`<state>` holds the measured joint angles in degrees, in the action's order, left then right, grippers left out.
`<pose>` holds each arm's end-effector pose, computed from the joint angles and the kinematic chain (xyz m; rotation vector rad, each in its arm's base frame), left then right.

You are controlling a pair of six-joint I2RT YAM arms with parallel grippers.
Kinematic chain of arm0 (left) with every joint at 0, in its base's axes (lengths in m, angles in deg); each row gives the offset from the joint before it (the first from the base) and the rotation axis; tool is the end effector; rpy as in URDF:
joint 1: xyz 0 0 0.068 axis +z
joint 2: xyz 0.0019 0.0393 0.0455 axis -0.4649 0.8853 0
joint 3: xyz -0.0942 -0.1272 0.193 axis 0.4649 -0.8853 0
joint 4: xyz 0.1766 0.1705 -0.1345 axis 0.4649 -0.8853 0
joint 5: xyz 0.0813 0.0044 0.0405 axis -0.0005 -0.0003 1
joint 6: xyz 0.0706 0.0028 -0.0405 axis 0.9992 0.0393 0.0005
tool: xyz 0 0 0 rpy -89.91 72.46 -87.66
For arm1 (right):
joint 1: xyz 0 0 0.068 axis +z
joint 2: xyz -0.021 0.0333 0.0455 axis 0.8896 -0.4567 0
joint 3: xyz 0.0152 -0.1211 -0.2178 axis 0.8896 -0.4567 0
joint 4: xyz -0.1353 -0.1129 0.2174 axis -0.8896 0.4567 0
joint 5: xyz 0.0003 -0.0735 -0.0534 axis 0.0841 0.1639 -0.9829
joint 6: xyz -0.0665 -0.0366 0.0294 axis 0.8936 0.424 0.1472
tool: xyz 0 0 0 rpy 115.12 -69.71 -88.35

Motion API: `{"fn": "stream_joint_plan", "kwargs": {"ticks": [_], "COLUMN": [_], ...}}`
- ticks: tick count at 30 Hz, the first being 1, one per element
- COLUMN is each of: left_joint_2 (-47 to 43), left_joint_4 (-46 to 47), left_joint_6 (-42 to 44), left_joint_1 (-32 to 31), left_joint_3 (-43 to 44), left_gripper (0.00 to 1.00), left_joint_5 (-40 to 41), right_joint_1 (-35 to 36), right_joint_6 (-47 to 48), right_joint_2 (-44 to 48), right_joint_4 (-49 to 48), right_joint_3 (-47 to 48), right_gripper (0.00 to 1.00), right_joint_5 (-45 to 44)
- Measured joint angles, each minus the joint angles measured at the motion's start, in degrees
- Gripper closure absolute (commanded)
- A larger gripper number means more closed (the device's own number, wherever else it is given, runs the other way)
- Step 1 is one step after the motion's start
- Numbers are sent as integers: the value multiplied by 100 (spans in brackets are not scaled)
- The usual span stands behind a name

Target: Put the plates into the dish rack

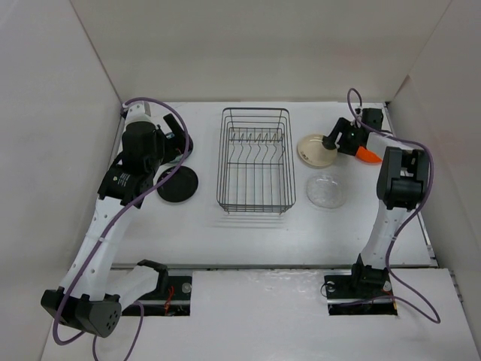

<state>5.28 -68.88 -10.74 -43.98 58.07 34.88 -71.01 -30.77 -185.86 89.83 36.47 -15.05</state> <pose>0.2754 -0.0683 0.3853 -0.3098 1.8392 -0.3893 0.4839 -0.0430 0.1107 0.3875 2.3780 0.5463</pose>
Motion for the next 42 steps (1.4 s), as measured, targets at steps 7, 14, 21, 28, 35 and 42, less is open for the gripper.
{"fn": "stream_joint_plan", "kwargs": {"ticks": [7,14,21,28,35,42], "left_joint_2": [-4,-9,-28,-52,-52,-50], "left_joint_4": [-2,-2,-7,-7,-9,-9], "left_joint_6": [0,0,0,0,0,0], "left_joint_1": [0,0,0,0,0,0], "left_joint_3": [0,0,0,0,0,0], "left_gripper": [0,0,0,0,0,0], "left_joint_5": [0,2,31,98,155,157], "right_joint_1": [2,-2,-9,-24,11,391], "right_joint_6": [96,96,90,4,-433,-831], "right_joint_2": [-42,-160,-199,-260,2,1342], "right_joint_4": [227,632,898,973,977,1491], "right_joint_3": [94,339,382,540,352,341], "right_gripper": [33,52,96,100,100,100], "right_joint_5": [-79,-398,-542,-306,-566,-2531]}}
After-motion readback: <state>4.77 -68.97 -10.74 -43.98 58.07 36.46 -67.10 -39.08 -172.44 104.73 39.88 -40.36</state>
